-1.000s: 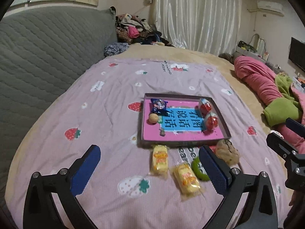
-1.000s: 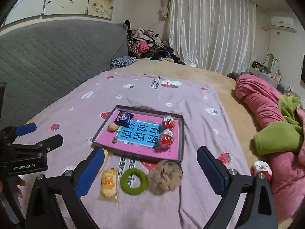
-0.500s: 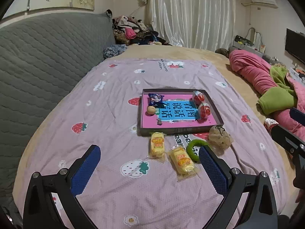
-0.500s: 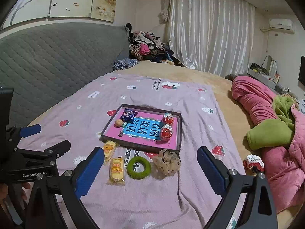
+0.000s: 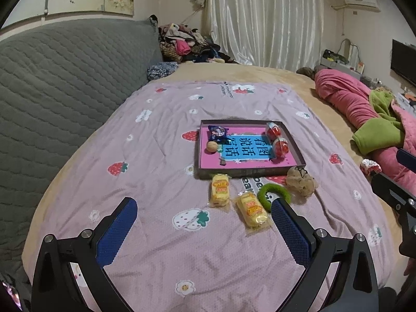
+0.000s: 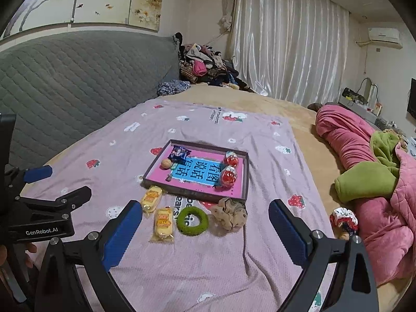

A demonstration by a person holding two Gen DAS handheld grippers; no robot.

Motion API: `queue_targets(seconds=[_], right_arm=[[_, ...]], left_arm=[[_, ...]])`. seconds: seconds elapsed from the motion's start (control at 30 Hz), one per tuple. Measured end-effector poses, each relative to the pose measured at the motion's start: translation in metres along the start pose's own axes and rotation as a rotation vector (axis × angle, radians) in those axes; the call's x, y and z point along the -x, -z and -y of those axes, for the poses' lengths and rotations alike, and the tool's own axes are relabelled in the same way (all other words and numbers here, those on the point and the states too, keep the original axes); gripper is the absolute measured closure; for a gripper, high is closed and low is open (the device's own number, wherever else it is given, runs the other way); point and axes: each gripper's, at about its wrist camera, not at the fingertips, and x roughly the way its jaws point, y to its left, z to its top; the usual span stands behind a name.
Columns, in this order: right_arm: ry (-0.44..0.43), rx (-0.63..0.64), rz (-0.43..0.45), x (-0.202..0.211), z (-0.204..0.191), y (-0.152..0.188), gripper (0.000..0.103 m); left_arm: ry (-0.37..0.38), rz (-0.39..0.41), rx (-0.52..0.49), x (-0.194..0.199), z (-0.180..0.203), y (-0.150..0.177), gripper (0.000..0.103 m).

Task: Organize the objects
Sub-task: 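Withdraw both open tools back from the tray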

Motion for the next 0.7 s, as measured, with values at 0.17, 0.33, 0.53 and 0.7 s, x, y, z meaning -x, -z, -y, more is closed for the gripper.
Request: queue_targets(seconds=[0.17,0.33,0.53,0.7], right_arm=[[0.002,0.011,-0.005,0.001,-0.004,0.008,0.005],[0.002,0.014,-0.024,-0.002,-0.006,0.02,0.005],[0.001,0.009,-0.044,-0.007,-0.006,0.032,0.005],[0.01,0.014,-0.067,-0.014,-0.006,0.04,0.005]], left_arm=[[0.01,-0.012,-0.006,0.0,0.0,0.007,0.0],[0.007,-0.021,-0.02,-0.001,0.006,0.014,0.0],[0.004,-0.037,-0.024,-0.006,0.005,0.023,0.0],[0.004,-0.053,-0.014,-0.014,0.0,0.029,0.0]])
